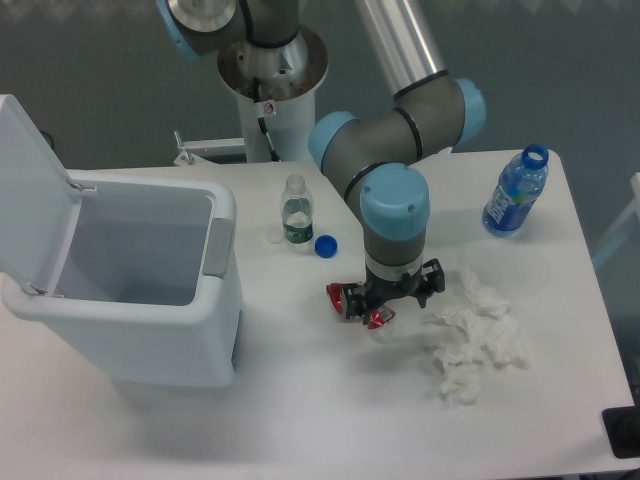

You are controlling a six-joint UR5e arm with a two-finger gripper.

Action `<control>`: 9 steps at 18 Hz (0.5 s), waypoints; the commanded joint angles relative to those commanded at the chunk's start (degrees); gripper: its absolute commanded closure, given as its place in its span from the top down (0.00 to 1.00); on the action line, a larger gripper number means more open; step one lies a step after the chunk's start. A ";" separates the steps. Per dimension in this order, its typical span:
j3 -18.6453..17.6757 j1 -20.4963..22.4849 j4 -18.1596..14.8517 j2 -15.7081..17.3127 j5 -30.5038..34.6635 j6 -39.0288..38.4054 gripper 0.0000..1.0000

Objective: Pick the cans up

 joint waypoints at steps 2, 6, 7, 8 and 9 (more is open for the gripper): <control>-0.62 0.09 0.00 -0.09 -0.26 0.00 1.00; -0.54 0.00 0.09 -1.49 0.17 0.09 1.00; -0.54 0.00 0.18 -1.67 0.35 0.09 1.00; -0.45 0.00 0.18 -1.76 0.44 0.09 1.00; -0.36 0.00 0.35 -1.93 0.44 0.09 1.00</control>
